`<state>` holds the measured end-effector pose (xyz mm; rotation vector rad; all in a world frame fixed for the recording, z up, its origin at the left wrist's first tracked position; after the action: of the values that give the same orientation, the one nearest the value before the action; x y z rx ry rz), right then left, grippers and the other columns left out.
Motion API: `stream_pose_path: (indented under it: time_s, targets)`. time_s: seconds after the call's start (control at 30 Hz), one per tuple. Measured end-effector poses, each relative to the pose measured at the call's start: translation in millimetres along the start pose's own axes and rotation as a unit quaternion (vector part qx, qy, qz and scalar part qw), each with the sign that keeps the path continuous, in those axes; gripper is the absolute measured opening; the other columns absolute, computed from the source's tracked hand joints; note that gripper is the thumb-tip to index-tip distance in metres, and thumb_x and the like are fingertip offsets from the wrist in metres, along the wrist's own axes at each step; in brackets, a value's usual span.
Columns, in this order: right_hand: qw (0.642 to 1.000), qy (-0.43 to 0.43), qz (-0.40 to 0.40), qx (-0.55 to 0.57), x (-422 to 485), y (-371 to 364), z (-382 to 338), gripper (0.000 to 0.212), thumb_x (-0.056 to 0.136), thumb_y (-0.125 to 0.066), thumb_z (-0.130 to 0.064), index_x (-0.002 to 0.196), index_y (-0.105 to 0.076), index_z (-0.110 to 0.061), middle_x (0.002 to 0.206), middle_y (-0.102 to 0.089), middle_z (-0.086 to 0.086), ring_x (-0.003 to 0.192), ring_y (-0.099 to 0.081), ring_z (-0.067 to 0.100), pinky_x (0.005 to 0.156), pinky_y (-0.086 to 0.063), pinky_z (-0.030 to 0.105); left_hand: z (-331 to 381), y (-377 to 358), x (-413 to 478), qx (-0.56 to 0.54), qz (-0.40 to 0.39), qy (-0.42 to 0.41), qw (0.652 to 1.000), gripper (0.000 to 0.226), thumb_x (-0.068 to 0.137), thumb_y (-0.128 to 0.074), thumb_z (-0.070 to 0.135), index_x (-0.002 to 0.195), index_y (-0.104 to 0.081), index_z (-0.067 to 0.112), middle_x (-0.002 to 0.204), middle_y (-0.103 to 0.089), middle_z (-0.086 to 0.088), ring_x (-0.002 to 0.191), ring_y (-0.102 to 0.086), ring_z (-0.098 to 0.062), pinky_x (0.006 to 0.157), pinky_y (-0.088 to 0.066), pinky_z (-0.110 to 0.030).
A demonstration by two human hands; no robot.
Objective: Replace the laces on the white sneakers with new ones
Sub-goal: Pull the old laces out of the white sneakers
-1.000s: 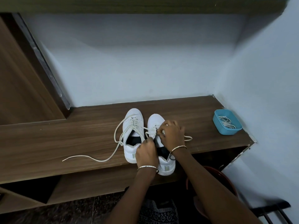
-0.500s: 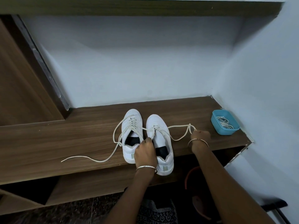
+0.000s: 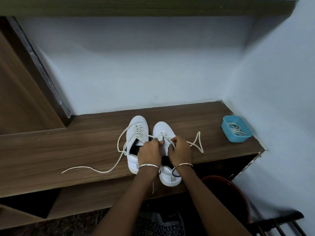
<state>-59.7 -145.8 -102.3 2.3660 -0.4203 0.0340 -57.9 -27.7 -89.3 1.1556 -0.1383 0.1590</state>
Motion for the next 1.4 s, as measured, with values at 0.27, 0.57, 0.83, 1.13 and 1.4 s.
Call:
stream_pose_path:
  time_s: [0.27,0.57,0.83,1.13,1.4]
  targets:
    - [0.999,-0.020,0.051,0.001,-5,-1,5,0.019,0.094,-0.058,-0.012,0.111,-0.066,-0.006,0.106,-0.072,0.011,0.100,-0.065,0.032,0.080,-0.042,0.030,13,-5,64,-0.029,-0.060,-0.038,0.997,0.024,0.091,-0.055,0.010,0.103,-0.074,0.019,0.103,-0.071,-0.011,0.098,-0.066,-0.034,0.070,-0.043,-0.032]
    - [0.995,-0.073,0.064,0.029,-6,-4,10,0.019,0.093,-0.058,-0.011,0.109,-0.066,-0.004,0.099,-0.072,0.016,0.096,-0.064,0.039,0.078,-0.043,0.034,28,-7,79,0.146,-0.091,-0.090,0.981,0.022,0.088,-0.058,0.001,0.108,-0.067,0.008,0.108,-0.067,-0.014,0.101,-0.067,-0.036,0.074,-0.050,-0.037]
    - [0.990,-0.114,0.062,0.053,-5,-3,12,0.020,0.093,-0.061,-0.013,0.111,-0.068,-0.006,0.101,-0.073,0.016,0.099,-0.065,0.037,0.083,-0.044,0.033,34,-2,68,0.240,-0.067,-0.142,0.958,0.022,0.089,-0.053,-0.001,0.103,-0.065,0.011,0.105,-0.068,-0.008,0.099,-0.068,-0.031,0.066,-0.040,-0.032]
    - [0.987,-0.129,0.068,0.072,-5,-2,10,0.011,0.092,-0.062,-0.012,0.098,-0.069,-0.006,0.094,-0.073,0.014,0.094,-0.066,0.035,0.080,-0.045,0.033,-3,-4,61,0.051,-0.005,-0.022,0.998,0.022,0.098,-0.044,0.014,0.116,-0.048,0.003,0.112,-0.061,-0.016,0.098,-0.065,-0.039,0.066,-0.043,-0.039]
    - [0.986,-0.131,0.073,0.075,-6,-3,9,0.014,0.093,-0.061,-0.012,0.103,-0.069,-0.006,0.097,-0.073,0.014,0.095,-0.067,0.034,0.082,-0.047,0.033,1,4,82,-0.017,-0.015,-0.139,0.990,0.016,0.092,-0.060,0.019,0.101,-0.074,0.019,0.103,-0.067,-0.007,0.106,-0.054,-0.031,0.072,-0.045,-0.036]
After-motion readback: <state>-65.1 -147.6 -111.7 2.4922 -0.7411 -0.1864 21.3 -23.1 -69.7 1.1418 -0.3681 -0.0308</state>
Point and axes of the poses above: each hand's wrist, its own x-axis towards the middle knuckle, its own y-axis out of the back of the hand, z = x × y, the point moved 2 cm from there along x, towards the middle knuckle
